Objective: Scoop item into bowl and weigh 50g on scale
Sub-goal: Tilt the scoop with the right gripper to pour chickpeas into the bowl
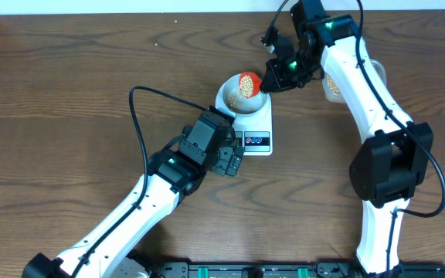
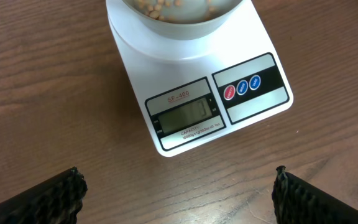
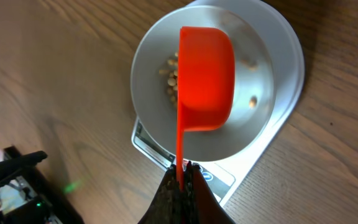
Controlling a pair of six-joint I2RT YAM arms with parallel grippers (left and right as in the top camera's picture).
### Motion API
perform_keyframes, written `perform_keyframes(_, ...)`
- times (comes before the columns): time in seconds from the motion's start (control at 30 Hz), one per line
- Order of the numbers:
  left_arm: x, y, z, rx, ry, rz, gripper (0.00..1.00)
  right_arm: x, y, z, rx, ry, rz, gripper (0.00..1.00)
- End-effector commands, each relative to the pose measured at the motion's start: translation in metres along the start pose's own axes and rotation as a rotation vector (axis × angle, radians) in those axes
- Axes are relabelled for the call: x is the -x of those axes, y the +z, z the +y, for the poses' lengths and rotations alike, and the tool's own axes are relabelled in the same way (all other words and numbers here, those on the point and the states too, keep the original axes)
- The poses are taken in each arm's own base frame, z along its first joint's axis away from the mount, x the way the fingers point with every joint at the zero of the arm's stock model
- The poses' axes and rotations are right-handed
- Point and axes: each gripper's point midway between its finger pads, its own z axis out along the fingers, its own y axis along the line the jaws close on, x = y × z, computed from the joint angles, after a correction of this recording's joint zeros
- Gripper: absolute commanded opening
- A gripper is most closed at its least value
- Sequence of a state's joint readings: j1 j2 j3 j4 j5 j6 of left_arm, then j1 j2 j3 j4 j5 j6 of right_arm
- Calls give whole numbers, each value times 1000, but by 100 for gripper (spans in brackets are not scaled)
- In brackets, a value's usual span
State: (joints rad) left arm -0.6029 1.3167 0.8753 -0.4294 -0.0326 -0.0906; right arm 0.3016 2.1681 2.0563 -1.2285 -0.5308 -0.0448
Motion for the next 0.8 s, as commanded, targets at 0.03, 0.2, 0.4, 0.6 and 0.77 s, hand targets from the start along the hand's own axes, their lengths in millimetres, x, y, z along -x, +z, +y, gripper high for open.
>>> perform_keyframes(0.03,-5,3,4,14,-4,12,98,6,-11,10,-45,-58,-28,1)
perform_keyframes(0.2,-4,3,4,14,-4,11,98,7,-14,13,-101,-80,-25,1)
perform_keyframes(0.4,-5,3,4,14,-4,12,98,11,-20,19,-117,-97,-36,1)
perform_keyframes(0.6,-4,3,4,14,-4,11,98,13,-22,20,-126,-119,-44,1)
perform_keyframes(0.77,-4,3,4,14,-4,11,98,12,-19,21,-150,-156,-35,1)
